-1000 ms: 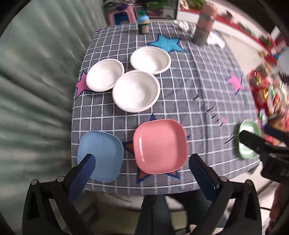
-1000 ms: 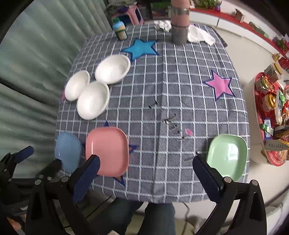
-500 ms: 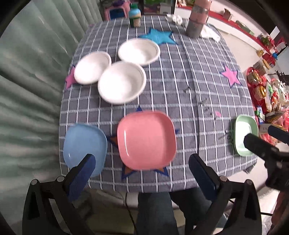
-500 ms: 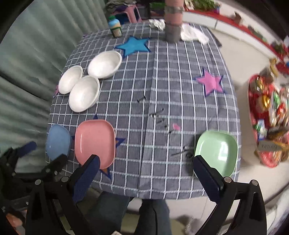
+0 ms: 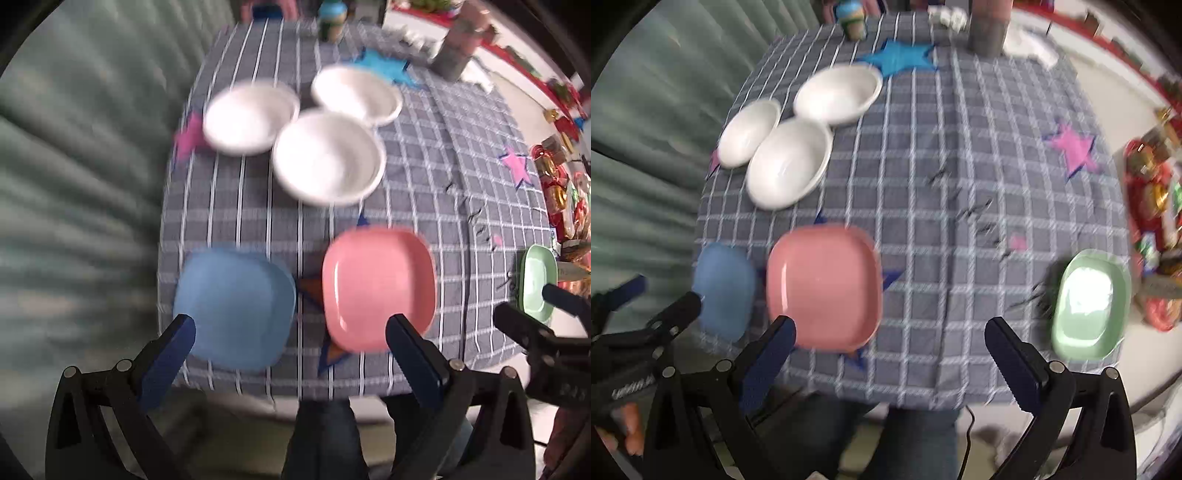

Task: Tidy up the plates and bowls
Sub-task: 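Move the left gripper toward the pink square plate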

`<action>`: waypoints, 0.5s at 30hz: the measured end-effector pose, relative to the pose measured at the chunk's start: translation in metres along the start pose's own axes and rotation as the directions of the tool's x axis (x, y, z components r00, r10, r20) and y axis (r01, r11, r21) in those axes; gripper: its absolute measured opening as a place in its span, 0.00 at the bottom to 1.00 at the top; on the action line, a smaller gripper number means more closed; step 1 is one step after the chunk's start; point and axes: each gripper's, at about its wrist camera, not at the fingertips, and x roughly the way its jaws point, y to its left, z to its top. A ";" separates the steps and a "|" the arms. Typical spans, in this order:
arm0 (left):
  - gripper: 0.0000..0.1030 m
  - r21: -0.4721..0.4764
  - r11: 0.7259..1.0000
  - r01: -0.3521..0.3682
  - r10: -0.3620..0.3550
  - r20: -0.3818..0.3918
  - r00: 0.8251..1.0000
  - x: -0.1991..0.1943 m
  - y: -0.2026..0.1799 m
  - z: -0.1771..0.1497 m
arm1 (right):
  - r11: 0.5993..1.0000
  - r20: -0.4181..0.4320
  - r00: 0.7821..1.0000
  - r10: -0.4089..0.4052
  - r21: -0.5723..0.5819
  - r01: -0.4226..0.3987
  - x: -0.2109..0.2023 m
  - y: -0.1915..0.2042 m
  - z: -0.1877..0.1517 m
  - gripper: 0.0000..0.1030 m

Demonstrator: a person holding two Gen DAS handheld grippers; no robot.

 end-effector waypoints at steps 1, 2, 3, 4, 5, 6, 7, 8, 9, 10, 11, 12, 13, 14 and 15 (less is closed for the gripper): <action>1.00 0.004 1.000 0.000 0.000 -0.020 1.000 0.006 0.001 -0.002 | 1.000 -0.022 1.000 -0.013 -0.008 0.013 0.004 -0.002 -0.002 1.00; 1.00 0.014 1.000 -0.005 0.005 -0.020 1.000 0.012 0.001 -0.005 | 0.999 -0.035 0.999 -0.032 -0.016 0.031 0.009 -0.003 -0.002 1.00; 1.00 0.026 0.999 -0.034 0.034 -0.005 0.999 0.018 -0.001 -0.008 | 0.998 -0.040 0.998 -0.054 -0.025 0.053 0.016 -0.004 0.000 1.00; 1.00 0.036 0.998 -0.053 0.053 -0.001 0.999 0.028 -0.002 -0.009 | 0.996 -0.046 0.995 -0.083 -0.036 0.082 0.029 -0.007 0.003 1.00; 1.00 0.039 0.997 -0.063 0.063 0.005 0.998 0.039 -0.001 -0.010 | 0.995 -0.054 0.994 -0.100 -0.037 0.098 0.038 -0.011 0.006 1.00; 1.00 0.033 0.997 -0.066 0.065 0.006 0.998 0.050 -0.001 -0.009 | 0.993 -0.056 0.992 -0.112 -0.037 0.110 0.050 -0.016 0.008 1.00; 1.00 0.016 0.996 -0.090 0.091 -0.020 0.996 0.059 -0.001 -0.011 | 0.994 -0.097 0.989 -0.110 -0.026 0.108 0.061 -0.019 0.006 1.00; 1.00 -0.005 0.996 -0.086 0.086 -0.045 0.995 0.067 0.001 -0.014 | 0.993 -0.129 0.984 -0.121 -0.017 0.120 0.075 -0.022 0.006 1.00; 1.00 -0.014 0.997 -0.076 0.076 -0.056 0.996 0.070 0.003 -0.014 | 0.993 -0.155 0.981 -0.117 -0.016 0.116 0.087 -0.023 0.006 1.00; 1.00 -0.024 0.998 -0.062 0.061 -0.062 0.996 0.076 0.002 -0.015 | 0.994 -0.160 0.981 -0.109 -0.025 0.106 0.101 -0.024 0.008 1.00; 1.00 -0.028 0.997 -0.070 0.068 -0.064 0.996 0.082 0.000 -0.017 | 0.993 -0.155 0.981 -0.117 -0.032 0.114 0.109 -0.024 0.009 1.00; 1.00 -0.025 0.996 -0.088 0.086 -0.071 0.994 0.088 -0.002 -0.018 | 0.991 -0.152 0.980 -0.129 -0.039 0.124 0.118 -0.025 0.011 1.00; 1.00 -0.022 0.996 -0.091 0.089 -0.074 0.993 0.092 -0.003 -0.017 | 0.992 -0.158 0.979 -0.127 -0.043 0.122 0.132 -0.025 0.015 1.00; 1.00 -0.023 0.995 -0.097 0.095 -0.070 0.993 0.094 -0.004 -0.017 | 0.993 -0.155 0.981 -0.119 -0.044 0.114 0.140 -0.025 0.018 1.00; 1.00 -0.027 0.994 -0.108 0.106 -0.070 0.992 0.096 -0.006 -0.017 | 0.993 -0.152 0.981 -0.118 -0.048 0.112 0.147 -0.026 0.021 1.00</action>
